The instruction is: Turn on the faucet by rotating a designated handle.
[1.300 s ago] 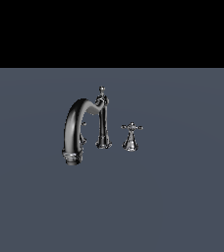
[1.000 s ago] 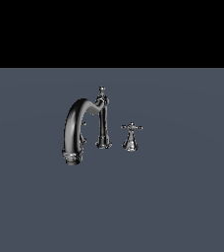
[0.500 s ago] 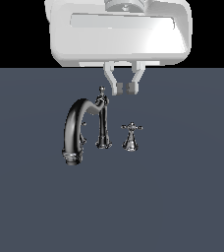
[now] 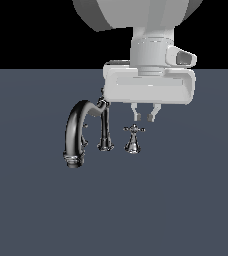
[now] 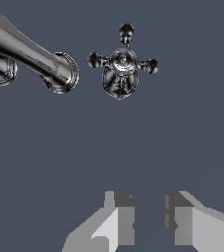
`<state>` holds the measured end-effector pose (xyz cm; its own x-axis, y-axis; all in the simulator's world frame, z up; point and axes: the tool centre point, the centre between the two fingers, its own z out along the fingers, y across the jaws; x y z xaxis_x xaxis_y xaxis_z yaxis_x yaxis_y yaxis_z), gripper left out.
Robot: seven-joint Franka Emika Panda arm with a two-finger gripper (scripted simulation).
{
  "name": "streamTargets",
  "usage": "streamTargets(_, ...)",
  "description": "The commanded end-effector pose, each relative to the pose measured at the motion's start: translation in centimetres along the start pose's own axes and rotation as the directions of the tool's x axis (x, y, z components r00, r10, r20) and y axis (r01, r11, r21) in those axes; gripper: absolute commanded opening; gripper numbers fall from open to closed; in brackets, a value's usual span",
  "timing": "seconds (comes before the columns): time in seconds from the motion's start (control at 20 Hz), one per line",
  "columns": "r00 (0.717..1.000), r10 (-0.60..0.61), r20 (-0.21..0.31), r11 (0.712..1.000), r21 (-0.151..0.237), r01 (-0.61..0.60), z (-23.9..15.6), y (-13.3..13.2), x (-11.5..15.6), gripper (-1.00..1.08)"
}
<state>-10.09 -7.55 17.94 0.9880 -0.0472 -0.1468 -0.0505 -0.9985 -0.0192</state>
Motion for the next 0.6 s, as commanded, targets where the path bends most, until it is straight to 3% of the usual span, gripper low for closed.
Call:
streamTargets(0.0,0.999,0.048,-0.007,0.999,0.026,-0.048,2.6,-0.2,1.1,0.09)
streamTargets(0.05,0.996,0.081,-0.049,0.996,0.04,-0.079,2.6,0.9,2.8,-0.07)
streamTargets(0.1,0.988,0.143,-0.059,0.989,0.033,-0.141,3.7,3.1,3.5,-0.24)
streamTargets(0.15,0.996,0.045,-0.079,0.999,0.021,-0.044,4.3,2.4,4.9,-0.42)
streamTargets(0.2,0.996,0.039,-0.08,0.999,0.02,-0.037,4.2,2.1,4.9,-0.42)
streamTargets(0.25,0.995,-0.055,-0.08,0.998,-0.023,0.053,5.1,0.1,5.9,-0.32)
streamTargets(0.3,0.993,-0.088,-0.079,0.996,-0.038,0.085,5.1,-1.8,5.9,-0.32)
streamTargets(0.35,0.996,0.011,-0.083,0.999,-0.042,-0.014,6.7,2.6,6.3,-0.58)
streamTargets(0.4,0.99,0.11,-0.088,0.992,-0.045,-0.114,6.5,7.3,5.2,-0.58)
streamTargets(0.45,0.998,0.059,-0.033,0.998,-0.032,-0.06,8.3,6.8,4.2,0.2)
streamTargets(0.5,0.999,-0.032,-0.003,0.998,-0.062,0.031,11.3,-0.2,4.1,0.57)
streamTargets(0.55,0.999,-0.038,-0.001,0.997,-0.064,0.038,11.4,-0.5,4.1,0.57)
